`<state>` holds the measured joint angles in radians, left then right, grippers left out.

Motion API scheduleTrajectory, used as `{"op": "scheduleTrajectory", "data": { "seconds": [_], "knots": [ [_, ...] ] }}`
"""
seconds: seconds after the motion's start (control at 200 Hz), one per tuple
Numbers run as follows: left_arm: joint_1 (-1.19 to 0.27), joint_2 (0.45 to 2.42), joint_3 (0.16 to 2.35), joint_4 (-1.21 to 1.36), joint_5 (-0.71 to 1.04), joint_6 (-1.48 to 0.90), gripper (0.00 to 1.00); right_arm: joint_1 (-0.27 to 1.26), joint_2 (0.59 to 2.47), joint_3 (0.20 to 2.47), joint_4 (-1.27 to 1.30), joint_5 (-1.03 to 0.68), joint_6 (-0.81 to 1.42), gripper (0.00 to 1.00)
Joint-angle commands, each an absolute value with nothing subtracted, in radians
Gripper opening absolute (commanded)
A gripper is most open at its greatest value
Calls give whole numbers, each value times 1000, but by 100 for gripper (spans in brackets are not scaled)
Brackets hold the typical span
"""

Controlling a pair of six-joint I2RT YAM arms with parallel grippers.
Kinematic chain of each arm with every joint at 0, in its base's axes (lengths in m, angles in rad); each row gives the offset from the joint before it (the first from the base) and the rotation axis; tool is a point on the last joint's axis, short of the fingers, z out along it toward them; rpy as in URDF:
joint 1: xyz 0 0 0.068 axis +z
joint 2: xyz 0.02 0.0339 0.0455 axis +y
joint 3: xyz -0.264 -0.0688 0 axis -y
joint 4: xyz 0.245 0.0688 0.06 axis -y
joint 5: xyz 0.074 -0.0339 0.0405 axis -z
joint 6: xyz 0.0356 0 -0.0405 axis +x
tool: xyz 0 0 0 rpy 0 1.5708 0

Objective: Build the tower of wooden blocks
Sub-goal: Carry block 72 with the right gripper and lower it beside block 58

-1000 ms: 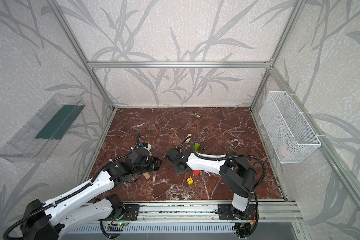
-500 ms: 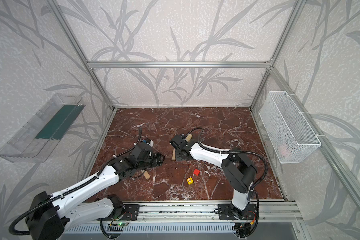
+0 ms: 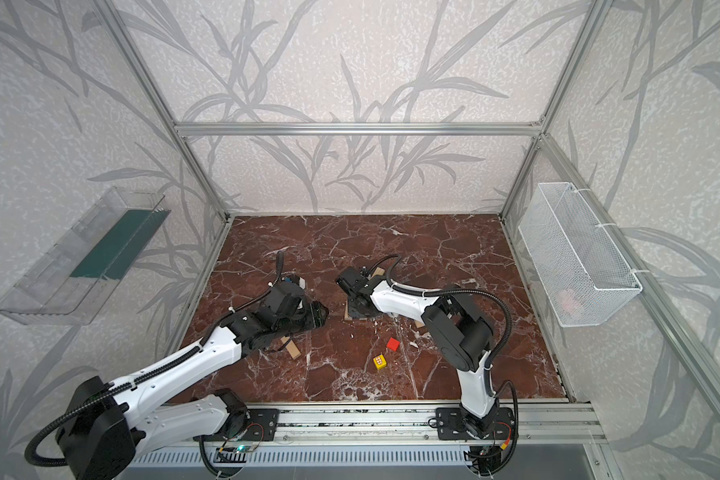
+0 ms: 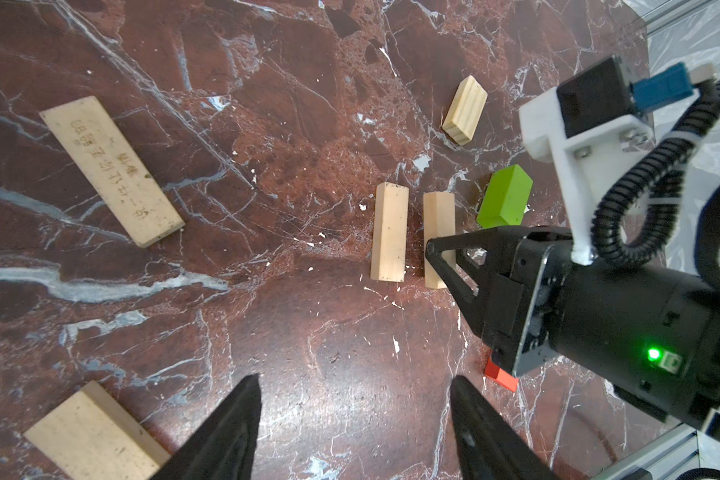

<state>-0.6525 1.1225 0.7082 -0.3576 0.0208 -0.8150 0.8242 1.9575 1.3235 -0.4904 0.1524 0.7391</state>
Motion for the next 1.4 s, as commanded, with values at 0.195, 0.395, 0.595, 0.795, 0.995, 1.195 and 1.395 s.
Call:
{"op": "scheduleTrajectory", "data": {
  "seconds": [0.195,0.395,0.595,0.795,0.995,1.195,1.395],
  "knots": [
    [-643,1139,739,-345,20,-827,70,818,1979,1359,-484,138,750,17],
    [-640,1141,751,-358,21,-824,70,818,1964,1362,-489,126,749,29],
    [-637,1141,754,-360,26,-821,70,811,1894,1342,-489,118,742,30],
    [-632,1148,757,-359,33,-818,70,787,1812,1271,-438,39,740,35],
    [-629,1166,769,-360,44,-813,70,781,1821,1252,-420,35,729,37],
    [-627,1157,777,-371,50,-807,70,755,1805,1201,-377,-24,707,40],
    [-627,1177,777,-355,69,-800,66,726,1799,1112,-280,-121,701,34]
  ]
}}
